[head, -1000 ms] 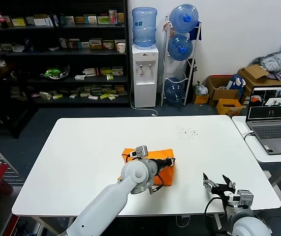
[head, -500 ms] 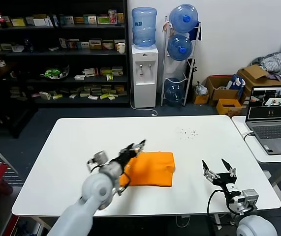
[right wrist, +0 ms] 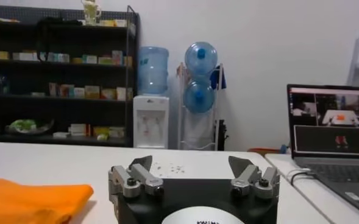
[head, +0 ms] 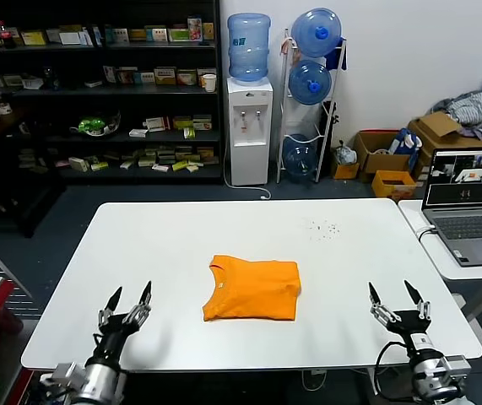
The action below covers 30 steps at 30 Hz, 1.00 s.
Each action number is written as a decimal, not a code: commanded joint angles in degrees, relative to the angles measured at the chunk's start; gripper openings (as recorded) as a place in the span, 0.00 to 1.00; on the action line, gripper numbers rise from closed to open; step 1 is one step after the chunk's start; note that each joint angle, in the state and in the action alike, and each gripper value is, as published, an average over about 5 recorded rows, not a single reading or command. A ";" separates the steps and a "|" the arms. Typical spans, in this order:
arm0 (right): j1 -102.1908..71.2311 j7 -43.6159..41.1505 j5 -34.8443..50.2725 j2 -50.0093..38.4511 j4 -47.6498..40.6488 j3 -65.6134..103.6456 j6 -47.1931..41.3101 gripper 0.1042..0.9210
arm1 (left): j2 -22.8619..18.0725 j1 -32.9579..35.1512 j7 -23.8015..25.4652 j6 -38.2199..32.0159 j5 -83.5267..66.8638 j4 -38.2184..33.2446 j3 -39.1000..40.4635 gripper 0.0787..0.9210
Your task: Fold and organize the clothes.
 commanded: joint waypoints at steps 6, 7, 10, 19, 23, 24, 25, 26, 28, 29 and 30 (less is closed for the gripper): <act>-2.96 -3.03 -4.98 5.38 -0.17 3.58 5.10 0.88 | -0.07 7.38 5.62 -7.77 7.40 -3.27 -3.46 0.88; -3.04 -3.11 -5.30 5.39 -0.12 3.59 5.04 0.88 | -0.31 7.24 5.63 -7.75 7.47 -3.21 -3.37 0.88; -3.29 -3.44 -5.82 5.31 0.10 3.65 4.83 0.88 | -0.92 6.82 5.65 -7.76 7.59 -3.09 -3.37 0.88; -2.82 -3.45 -5.42 5.56 -0.11 3.00 4.20 0.88 | -1.61 6.19 5.71 -7.74 7.95 -2.82 -3.96 0.88; -2.42 -3.24 -5.15 5.80 -0.33 2.87 4.27 0.88 | -1.83 6.05 5.64 -7.74 8.36 -2.79 -4.17 0.88; -2.35 -3.22 -5.09 5.89 -0.35 2.88 4.32 0.88 | -1.89 6.01 5.62 -7.74 8.48 -2.78 -4.21 0.88; -2.28 -3.23 -5.04 5.99 -0.38 2.91 4.37 0.88 | -1.96 5.99 5.62 -7.75 8.61 -2.77 -4.25 0.88; -2.22 -3.26 -5.01 6.10 -0.39 2.94 4.40 0.88 | -2.01 5.97 5.63 -7.76 8.74 -2.75 -4.27 0.88; -2.12 -3.31 -5.00 6.39 -0.43 3.06 4.48 0.88 | -2.15 5.89 5.65 -7.79 8.98 -2.69 -4.34 0.88; -2.10 -3.32 -5.00 6.46 -0.43 3.09 4.50 0.88 | -2.18 5.88 5.66 -7.80 9.05 -2.67 -4.36 0.88; -2.09 -3.33 -5.00 6.53 -0.43 3.12 4.50 0.88 | -2.22 5.85 5.67 -7.81 9.11 -2.66 -4.38 0.88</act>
